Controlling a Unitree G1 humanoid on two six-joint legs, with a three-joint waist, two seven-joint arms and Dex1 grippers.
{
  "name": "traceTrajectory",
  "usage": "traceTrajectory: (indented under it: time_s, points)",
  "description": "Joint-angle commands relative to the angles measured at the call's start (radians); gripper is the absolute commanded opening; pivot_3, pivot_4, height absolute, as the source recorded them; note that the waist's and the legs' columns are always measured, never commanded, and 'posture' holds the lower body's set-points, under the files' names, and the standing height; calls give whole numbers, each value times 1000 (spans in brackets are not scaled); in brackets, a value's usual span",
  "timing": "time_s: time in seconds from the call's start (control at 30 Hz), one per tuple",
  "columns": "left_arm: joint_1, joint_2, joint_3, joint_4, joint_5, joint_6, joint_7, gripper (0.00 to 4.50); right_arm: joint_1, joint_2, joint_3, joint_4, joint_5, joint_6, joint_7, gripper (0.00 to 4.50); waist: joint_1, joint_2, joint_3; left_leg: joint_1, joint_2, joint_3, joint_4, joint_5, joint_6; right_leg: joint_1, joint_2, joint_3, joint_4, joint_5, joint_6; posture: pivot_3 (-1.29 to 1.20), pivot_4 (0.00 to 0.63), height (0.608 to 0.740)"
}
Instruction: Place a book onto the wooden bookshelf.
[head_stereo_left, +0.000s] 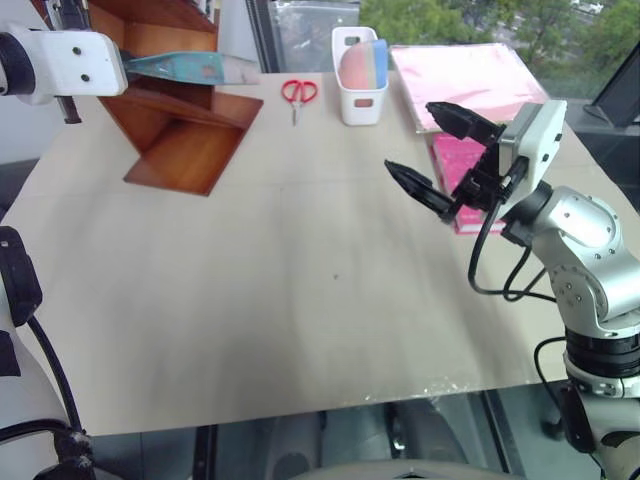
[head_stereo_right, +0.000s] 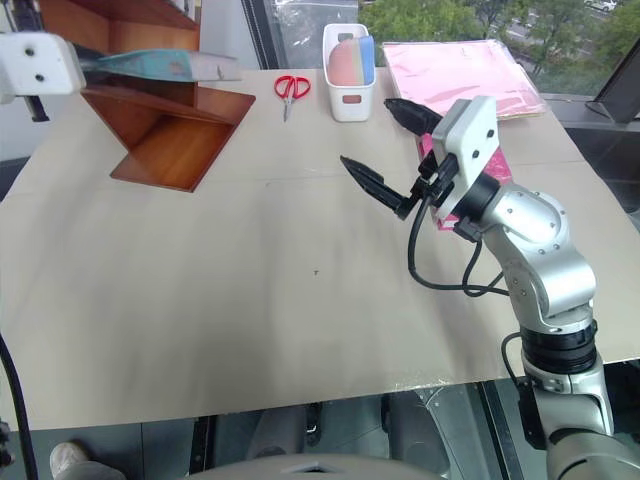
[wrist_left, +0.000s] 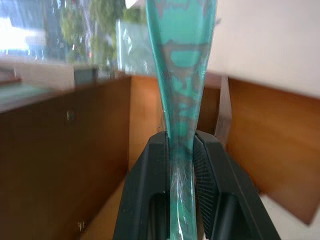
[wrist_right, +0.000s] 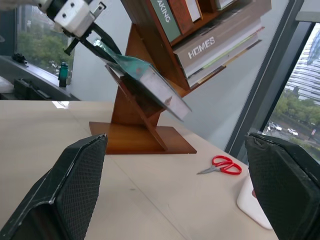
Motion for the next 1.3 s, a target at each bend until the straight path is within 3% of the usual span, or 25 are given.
traceTrajectory:
  time_s: [0.03, 0.23, 0.43, 0.6, 0.7, 0.77, 0.93, 1.03, 1.1, 1.17, 1.3]
  points:
    - [-42, 33, 7, 6, 15, 17, 39, 1572, 10, -5, -25, -49, 15, 1, -15, 4500, 1, 0, 0, 0, 0, 0, 1, 0, 0, 0, 0, 0, 1, 0, 0, 0, 150, 740]
    - [5, 70, 65, -5, -42, -28, 57, 4470, 15, -5, -19, -50, 21, 9, -17, 4500, 0, 0, 0, 0, 0, 0, 5, 0, 0, 0, 0, 0, 4, 0, 0, 0, 150, 740]
    - [139, 106, 243, -44, -283, -119, -81, 4470, 4, -7, -14, -19, 24, 6, 2, 4500, 0, 0, 0, 0, 1, 0, 6, 0, 0, 0, 0, 0, 5, 0, 0, 0, 150, 740]
    - [299, 29, 412, -257, -625, -86, -268, 4470, -12, -9, -15, 18, 15, -1, 19, 4500, 7, -1, 0, -1, 1, -1, 8, 0, 0, 1, 0, -1, 6, 0, 0, 0, 150, 740]
    - [458, -47, 479, -597, -835, 113, -266, 3245, -30, -13, -23, 35, 16, 2, 24, 4500, 7, -1, 0, -1, 1, -2, 12, 0, 0, 2, 0, -2, 8, 0, 0, 0, 150, 740]
    - [568, -131, 491, -884, -931, 303, -141, 2239, -41, -20, -30, 39, 21, 8, 28, 4500, 5, -1, 0, -1, 1, -2, 13, 0, 0, 2, 0, -2, 9, 1, 0, 0, 150, 740]
    - [869, -424, 406, -1311, -899, 683, 246, 64, -46, -52, -51, 30, 20, 15, 25, 4500, 1, 3, -3, 4, 1, -3, 13, 0, 0, 7, 0, -1, 9, 1, 0, 0, 150, 740]
    - [955, -557, 387, -1382, -807, 788, 437, 64, -34, -62, -59, 5, 28, 28, 10, 4500, -4, 2, -2, 6, 2, -3, 13, 0, 0, 7, 2, 0, 11, 1, 0, 0, 150, 740]
    - [947, -644, 405, -1295, -677, 792, 643, 64, -13, -68, -63, -23, 26, 39, -6, 4500, -3, 2, -2, 6, 2, -3, 14, 0, 0, 6, 2, 0, 13, 1, 0, 0, 150, 740]
    - [886, -680, 412, -1171, -589, 735, 761, 64, -5, -65, -64, -38, 26, 50, -23, 4500, 8, 3, -3, 6, 1, -3, 13, 0, 0, 7, 2, 0, 13, 1, 0, 0, 150, 740]
    - [784, -685, 429, -1004, -518, 660, 846, 64, -9, -60, -56, -44, 23, 57, -37, 4500, 8, 3, -3, 5, -1, -4, 14, 0, 0, 7, 1, 0, 10, 1, 1, 0, 150, 740]
